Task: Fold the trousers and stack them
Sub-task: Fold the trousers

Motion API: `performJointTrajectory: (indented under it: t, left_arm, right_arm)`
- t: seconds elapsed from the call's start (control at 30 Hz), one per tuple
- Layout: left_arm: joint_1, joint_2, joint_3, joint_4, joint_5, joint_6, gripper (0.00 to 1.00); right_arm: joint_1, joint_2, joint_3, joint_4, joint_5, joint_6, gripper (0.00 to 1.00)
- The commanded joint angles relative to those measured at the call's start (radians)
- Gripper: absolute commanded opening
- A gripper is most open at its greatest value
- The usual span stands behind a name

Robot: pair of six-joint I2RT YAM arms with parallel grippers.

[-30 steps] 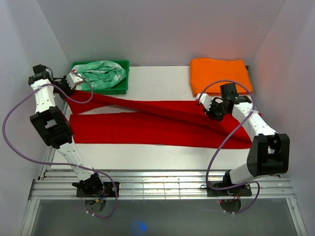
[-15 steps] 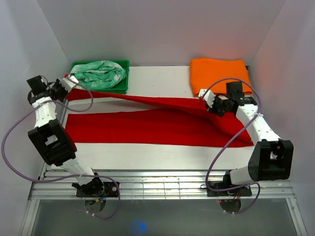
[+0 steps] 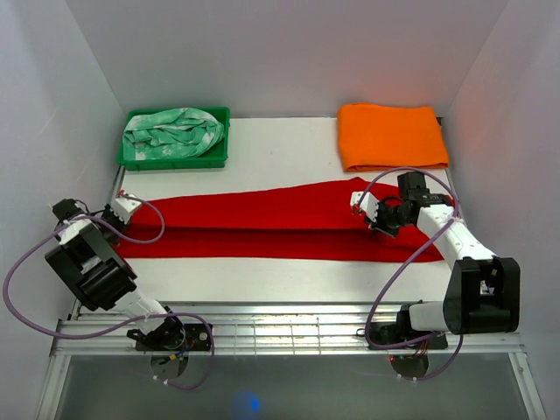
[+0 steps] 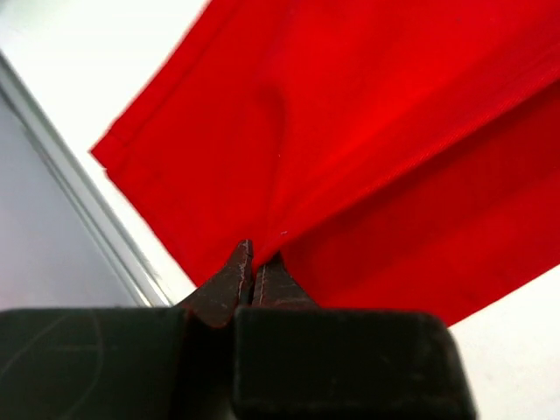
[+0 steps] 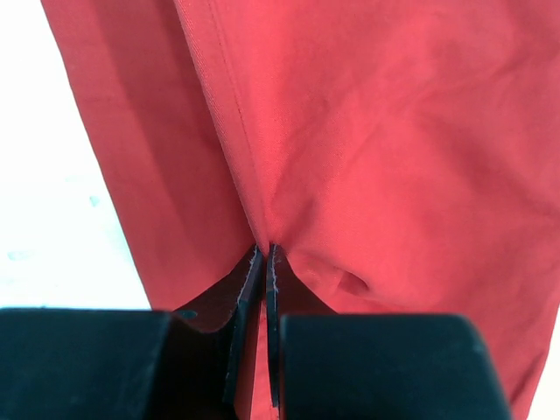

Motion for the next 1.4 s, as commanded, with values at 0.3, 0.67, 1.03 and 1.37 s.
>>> performJointTrajectory:
  t: [0.3, 0.67, 1.03, 1.37]
  left_arm:
    - [0.035, 0.134, 0.143, -0.068, -0.270, 0.066, 0.00]
    - [0.005, 0.170, 0.736, -0.102, -0.130, -0.124, 0.00]
    - [0.103, 0.059, 0.219, 0.062, -0.188, 0.068, 0.00]
    - [0.192, 0.143, 0.034, 0.078, -0.309, 0.148, 0.00]
  right_arm:
    - [-0.028, 0.086, 0.007, -0.107, 0.117, -0.041, 0.08]
    - [-0.027, 0.059, 0.207, -0.234, -0.001, -0.008, 0.08]
    - [0.082, 0.065, -0.090, -0.146, 0.037, 0.012, 0.08]
    - [0.110, 0.170, -0.135, -0.121, 0.115, 0.010, 0.09]
